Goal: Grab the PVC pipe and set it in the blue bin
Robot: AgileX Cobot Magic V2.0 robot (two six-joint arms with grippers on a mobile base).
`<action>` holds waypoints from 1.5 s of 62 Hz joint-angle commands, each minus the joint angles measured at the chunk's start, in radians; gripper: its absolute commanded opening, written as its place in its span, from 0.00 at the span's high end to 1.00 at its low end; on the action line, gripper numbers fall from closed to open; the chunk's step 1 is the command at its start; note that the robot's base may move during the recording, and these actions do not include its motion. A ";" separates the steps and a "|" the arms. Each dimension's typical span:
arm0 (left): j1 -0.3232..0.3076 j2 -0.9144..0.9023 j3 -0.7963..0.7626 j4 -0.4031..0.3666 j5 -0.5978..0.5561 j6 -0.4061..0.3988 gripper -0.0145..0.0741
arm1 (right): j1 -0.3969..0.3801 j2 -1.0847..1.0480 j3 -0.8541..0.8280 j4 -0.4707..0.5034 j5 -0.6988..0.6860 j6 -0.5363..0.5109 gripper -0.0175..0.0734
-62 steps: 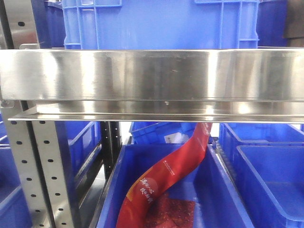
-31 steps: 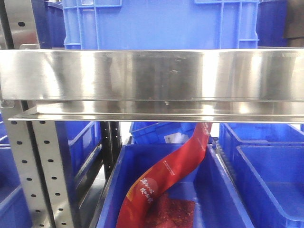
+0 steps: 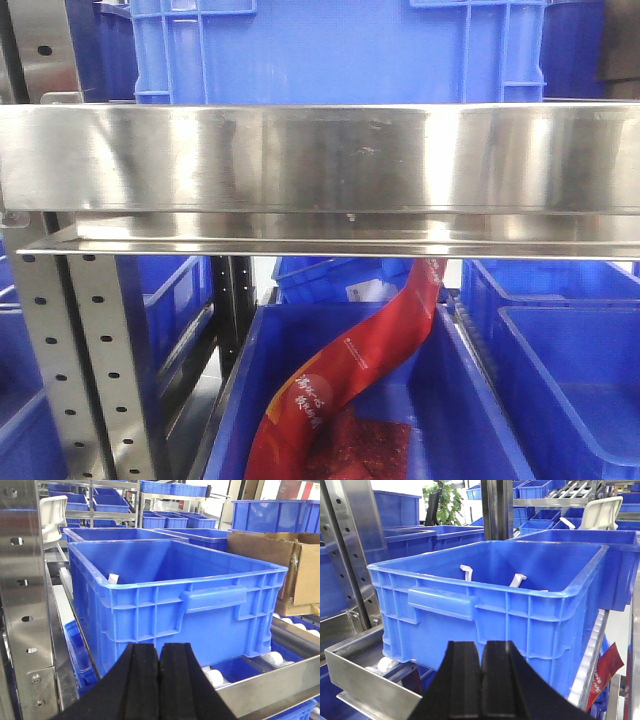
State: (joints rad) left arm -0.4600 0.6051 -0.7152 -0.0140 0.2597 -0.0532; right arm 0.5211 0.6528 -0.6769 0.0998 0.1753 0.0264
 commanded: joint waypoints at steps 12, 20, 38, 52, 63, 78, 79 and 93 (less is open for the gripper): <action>-0.004 -0.006 -0.001 0.000 -0.008 0.002 0.96 | -0.001 -0.006 0.001 -0.007 -0.008 -0.003 0.99; -0.004 -0.006 -0.001 0.000 -0.008 0.002 0.96 | -0.001 -0.006 0.001 -0.007 -0.008 -0.003 0.99; -0.004 -0.006 -0.001 0.000 -0.008 0.002 0.96 | -0.007 -0.070 0.043 -0.030 -0.025 -0.005 0.99; -0.004 -0.006 -0.001 0.000 -0.008 0.002 0.96 | -0.172 -0.260 0.213 -0.045 -0.068 -0.184 0.99; -0.004 -0.006 -0.001 0.000 -0.008 0.002 0.96 | -0.330 -0.410 0.382 -0.037 -0.147 -0.184 0.99; -0.004 -0.006 -0.001 0.000 -0.008 0.002 0.96 | -0.428 -0.595 0.575 -0.020 -0.158 -0.184 0.99; -0.004 -0.006 -0.001 0.000 -0.008 0.002 0.96 | -0.431 -0.606 0.584 -0.018 -0.158 -0.184 0.99; -0.004 -0.006 -0.001 0.000 -0.012 0.002 0.96 | -0.433 -0.653 0.677 0.001 -0.175 -0.147 0.99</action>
State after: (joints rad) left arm -0.4600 0.6051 -0.7152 -0.0140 0.2597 -0.0532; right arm 0.0947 0.0075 -0.0054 0.0894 0.0379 -0.1417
